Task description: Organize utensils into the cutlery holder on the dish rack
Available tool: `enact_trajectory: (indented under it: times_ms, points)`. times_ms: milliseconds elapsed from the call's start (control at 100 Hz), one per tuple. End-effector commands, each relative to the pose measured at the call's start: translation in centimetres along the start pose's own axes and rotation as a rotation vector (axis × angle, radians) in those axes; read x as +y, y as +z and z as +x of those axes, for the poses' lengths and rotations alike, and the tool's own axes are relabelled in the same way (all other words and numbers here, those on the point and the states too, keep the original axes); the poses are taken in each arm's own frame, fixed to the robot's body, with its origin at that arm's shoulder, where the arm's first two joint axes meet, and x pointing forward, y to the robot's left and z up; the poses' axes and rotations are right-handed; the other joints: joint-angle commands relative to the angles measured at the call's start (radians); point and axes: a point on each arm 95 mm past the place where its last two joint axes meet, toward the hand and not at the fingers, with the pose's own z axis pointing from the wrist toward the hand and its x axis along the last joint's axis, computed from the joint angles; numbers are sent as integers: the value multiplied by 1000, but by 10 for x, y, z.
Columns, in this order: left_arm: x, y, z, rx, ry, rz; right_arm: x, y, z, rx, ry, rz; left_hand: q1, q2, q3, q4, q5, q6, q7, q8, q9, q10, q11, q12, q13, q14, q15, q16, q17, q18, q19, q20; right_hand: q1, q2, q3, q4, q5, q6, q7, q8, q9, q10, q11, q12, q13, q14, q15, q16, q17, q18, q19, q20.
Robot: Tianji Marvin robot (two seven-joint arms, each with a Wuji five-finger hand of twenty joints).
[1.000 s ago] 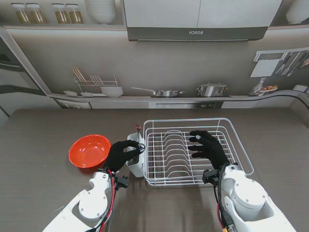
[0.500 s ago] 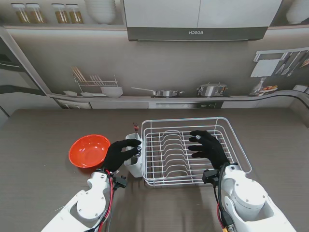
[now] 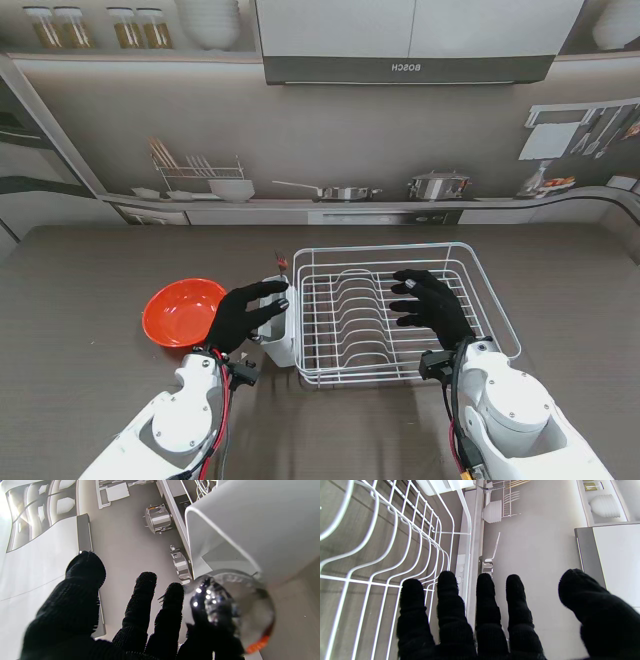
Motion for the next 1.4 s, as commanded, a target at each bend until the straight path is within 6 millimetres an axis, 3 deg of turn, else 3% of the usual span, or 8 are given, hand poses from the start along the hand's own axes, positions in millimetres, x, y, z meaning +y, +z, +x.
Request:
enact_trajectory:
  times_ms: [0,160,310,600,620,660,830,1390]
  points:
    - [-3,0,5,16,-6,-23,-4,-1,0,1,8,17,-35,37,-43,44,-20,-33,-6,-5,-33,-35,-20,-44,-21,-45,-53,-49,2,-9,-63,-20,-22,18,-16,14,21,0,-11,-22,9,1,-2,-1,35,5,10,9,8,25,3,-5]
    - [-7,2,12,37,-17,-31,-4,0,0,2,8,16,-16,79,-135,57,-43,-14,-20,-9,-89,-33,-48,-131,-53,-88,-161,-162,34,-38,-238,-84,-21,17,-16,14,21,0,-11,-22,9,1,-2,-1,35,5,10,9,8,24,3,-5]
    - [-15,3,24,69,-23,-29,-4,0,0,2,7,15,2,118,-184,65,-68,14,-33,-14,-123,-25,-59,-162,-82,-110,-194,-211,43,-56,-315,-118,-21,17,-16,14,20,-1,-11,-22,6,1,-3,-2,33,4,9,8,8,24,3,-6]
    - [-36,-3,53,113,117,-72,-4,1,1,13,-13,11,43,180,-202,78,-169,59,-78,-30,-217,-11,-88,-184,-124,-82,-214,-230,8,-48,-340,-133,-15,-8,-13,13,19,-14,-13,-23,-32,-17,-8,-2,14,-5,1,5,6,19,3,-6]
    - [-37,-4,54,109,129,-84,-4,1,1,14,-15,11,76,199,-268,91,-184,71,-84,-35,-234,-8,-85,-202,-135,-79,-212,-245,7,-49,-347,-154,-14,-12,-14,12,18,-15,-13,-22,-35,-19,-7,-2,15,-7,1,5,6,19,2,-6]
    - [-38,-7,56,100,151,-104,-5,2,1,16,-20,11,86,204,-276,94,-196,82,-88,-37,-248,-1,-88,-205,-147,-80,-218,-249,-1,-52,-351,-158,-9,-22,-13,12,18,-19,-12,-22,-38,-21,-5,-1,10,-8,0,5,4,19,2,-6]
    - [-39,-15,57,80,256,-148,-5,3,0,19,-43,14,102,200,-275,98,-223,92,-97,-40,-269,-6,-91,-204,-160,-80,-227,-255,-15,-57,-364,-170,2,-51,-13,9,14,-32,-10,-20,-58,-35,-2,1,-5,-16,-4,3,-5,10,0,-5]
    - [-31,-21,46,91,236,-180,2,3,-2,32,-181,25,140,151,-200,108,-318,158,-100,-13,-295,8,-82,-186,-162,-50,-218,-255,16,-33,-360,-196,41,-167,-1,9,-19,-68,4,-14,-111,-87,6,5,-47,-50,-11,-1,-18,-19,-3,5]
